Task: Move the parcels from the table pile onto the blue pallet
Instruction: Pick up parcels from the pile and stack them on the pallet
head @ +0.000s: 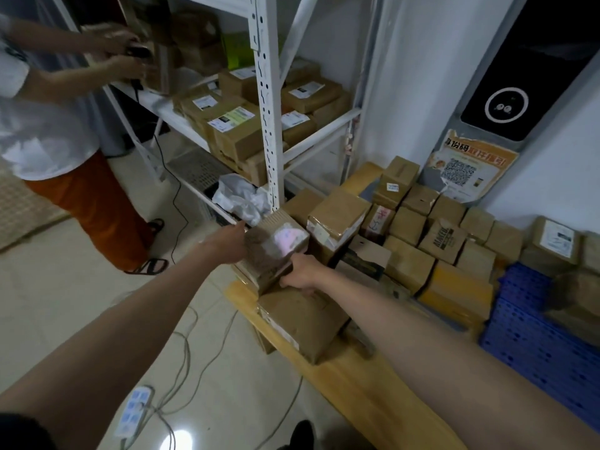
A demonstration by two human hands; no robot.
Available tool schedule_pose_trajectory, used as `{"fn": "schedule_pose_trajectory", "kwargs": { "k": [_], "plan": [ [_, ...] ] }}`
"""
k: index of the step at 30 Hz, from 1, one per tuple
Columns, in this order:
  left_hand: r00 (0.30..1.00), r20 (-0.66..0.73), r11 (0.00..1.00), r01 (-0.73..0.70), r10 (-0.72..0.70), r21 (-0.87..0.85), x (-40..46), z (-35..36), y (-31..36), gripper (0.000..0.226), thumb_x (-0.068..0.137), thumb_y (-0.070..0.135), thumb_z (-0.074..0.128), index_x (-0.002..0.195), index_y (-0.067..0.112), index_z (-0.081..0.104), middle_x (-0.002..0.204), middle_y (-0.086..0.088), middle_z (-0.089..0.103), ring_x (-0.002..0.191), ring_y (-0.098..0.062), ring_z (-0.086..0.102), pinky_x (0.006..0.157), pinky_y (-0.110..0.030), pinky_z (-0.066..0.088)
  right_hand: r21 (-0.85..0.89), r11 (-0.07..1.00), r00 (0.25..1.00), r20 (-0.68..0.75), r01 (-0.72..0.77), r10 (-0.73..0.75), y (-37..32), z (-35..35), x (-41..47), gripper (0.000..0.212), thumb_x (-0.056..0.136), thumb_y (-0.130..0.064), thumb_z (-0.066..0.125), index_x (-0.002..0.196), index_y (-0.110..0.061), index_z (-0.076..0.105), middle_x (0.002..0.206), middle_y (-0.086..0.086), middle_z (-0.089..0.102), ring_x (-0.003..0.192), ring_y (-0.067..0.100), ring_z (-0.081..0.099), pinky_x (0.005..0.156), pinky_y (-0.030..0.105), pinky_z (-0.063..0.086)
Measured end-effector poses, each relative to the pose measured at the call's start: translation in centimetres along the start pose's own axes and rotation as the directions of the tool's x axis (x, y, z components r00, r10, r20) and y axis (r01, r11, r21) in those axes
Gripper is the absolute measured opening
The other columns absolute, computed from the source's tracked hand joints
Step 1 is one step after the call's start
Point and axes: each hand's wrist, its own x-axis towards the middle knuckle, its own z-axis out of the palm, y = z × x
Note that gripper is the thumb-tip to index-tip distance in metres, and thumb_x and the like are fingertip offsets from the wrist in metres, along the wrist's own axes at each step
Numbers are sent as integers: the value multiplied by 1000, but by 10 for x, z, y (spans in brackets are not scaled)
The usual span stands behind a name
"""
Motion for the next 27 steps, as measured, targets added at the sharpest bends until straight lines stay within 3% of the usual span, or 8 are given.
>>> {"fn": "schedule_pose_trajectory", "kwargs": {
  "k": [5, 9, 13, 17, 21, 27],
  "plan": [
    [999, -49, 998, 3, -6, -56, 2, 21, 2, 43, 88, 9, 46, 130, 7, 45, 125, -16, 53, 114, -32, 55, 90, -42, 49, 206, 978, 999, 14, -43, 41, -4, 10, 2, 29, 86, -20, 69, 108, -9, 53, 100, 4, 57, 83, 16, 59, 48, 20, 53],
    [998, -63, 995, 6, -13, -101, -11, 30, 2, 30, 88, 7, 47, 117, 4, 44, 118, -18, 53, 107, -34, 55, 79, -38, 44, 308, 951, 1000, 5, -18, 17, -3, 20, -8, 45, 82, -14, 71, 124, -8, 55, 118, 15, 62, 104, 27, 64, 70, 32, 60],
    [996, -69, 993, 40, -48, -107, -35, 28, 5, 17, 90, 8, 45, 106, 7, 40, 108, -20, 56, 91, -33, 56, 68, -38, 44, 315, 947, 998, -27, 62, -56, 3, 24, -29, 53, 82, -8, 70, 130, -13, 50, 123, 15, 60, 109, 31, 62, 64, 30, 55],
    [997, -57, 992, 52, -59, -116, -65, 32, 18, 23, 90, 15, 49, 110, 4, 41, 110, -19, 57, 87, -30, 54, 67, -36, 42, 318, 941, 993, -46, 115, -105, 22, 30, -56, 62, 80, -12, 75, 134, -18, 47, 125, 6, 59, 102, 19, 62, 78, 33, 60],
    [998, -46, 995, 40, -44, -97, -99, 50, 40, 44, 88, 23, 56, 124, 0, 43, 118, -19, 57, 101, -32, 57, 69, -32, 39, 247, 956, 986, -93, 158, -139, 50, 39, -87, 78, 75, -16, 80, 143, -17, 42, 137, 4, 54, 124, 22, 52, 104, 36, 46],
    [998, -44, 998, -44, 42, -33, -145, 68, 92, 66, 85, 50, 59, 133, 7, 44, 125, -14, 58, 109, -30, 57, 73, -30, 40, 254, 954, 979, -165, 158, -118, 103, 48, -151, 74, 79, -16, 76, 143, -15, 39, 136, 7, 54, 123, 25, 53, 96, 35, 50]
  ]
}}
